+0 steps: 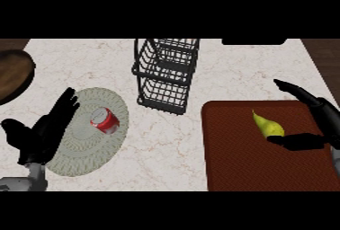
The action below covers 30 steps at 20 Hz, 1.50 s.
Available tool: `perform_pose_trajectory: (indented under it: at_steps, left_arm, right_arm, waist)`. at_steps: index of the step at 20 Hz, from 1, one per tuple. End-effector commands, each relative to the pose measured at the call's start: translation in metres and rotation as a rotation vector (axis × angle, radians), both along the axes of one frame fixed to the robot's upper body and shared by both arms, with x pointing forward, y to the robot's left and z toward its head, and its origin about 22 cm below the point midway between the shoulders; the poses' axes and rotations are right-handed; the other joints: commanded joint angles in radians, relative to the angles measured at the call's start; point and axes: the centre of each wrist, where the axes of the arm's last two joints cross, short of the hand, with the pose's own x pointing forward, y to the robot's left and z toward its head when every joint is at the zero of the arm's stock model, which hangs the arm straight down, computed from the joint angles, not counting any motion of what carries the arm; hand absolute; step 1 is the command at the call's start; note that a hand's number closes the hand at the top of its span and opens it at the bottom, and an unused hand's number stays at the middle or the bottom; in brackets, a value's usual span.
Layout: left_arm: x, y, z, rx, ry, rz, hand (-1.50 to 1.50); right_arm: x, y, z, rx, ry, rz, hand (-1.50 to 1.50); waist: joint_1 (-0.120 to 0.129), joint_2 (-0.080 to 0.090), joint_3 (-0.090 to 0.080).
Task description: Pick the pear from the tray and place it in the tiered basket
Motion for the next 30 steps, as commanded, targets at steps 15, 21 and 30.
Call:
perform_pose_trajectory:
  at_steps: [15, 21, 30]
  left_arm:
    - [0.000, 0.002, 0.002, -0.012, 0.015, -0.008, 0.00]
    - [-0.005, 0.011, 0.002, -0.021, 0.019, -0.016, 0.00]
    - [0.000, -0.012, 0.008, -0.009, -0.001, -0.001, 0.00]
  right_arm:
    - [-0.015, 0.044, 0.079, -0.844, 0.338, 0.177, -1.50]
    - [0.002, 0.053, 0.050, -0.835, 0.349, 0.090, -1.50]
    - [-0.021, 0.057, -0.017, -0.896, 0.383, 0.028, -1.50]
  waist:
    - [0.006, 0.001, 0.000]
    - [0.011, 0.003, 0.001]
    - [0.006, 0.002, 0.001]
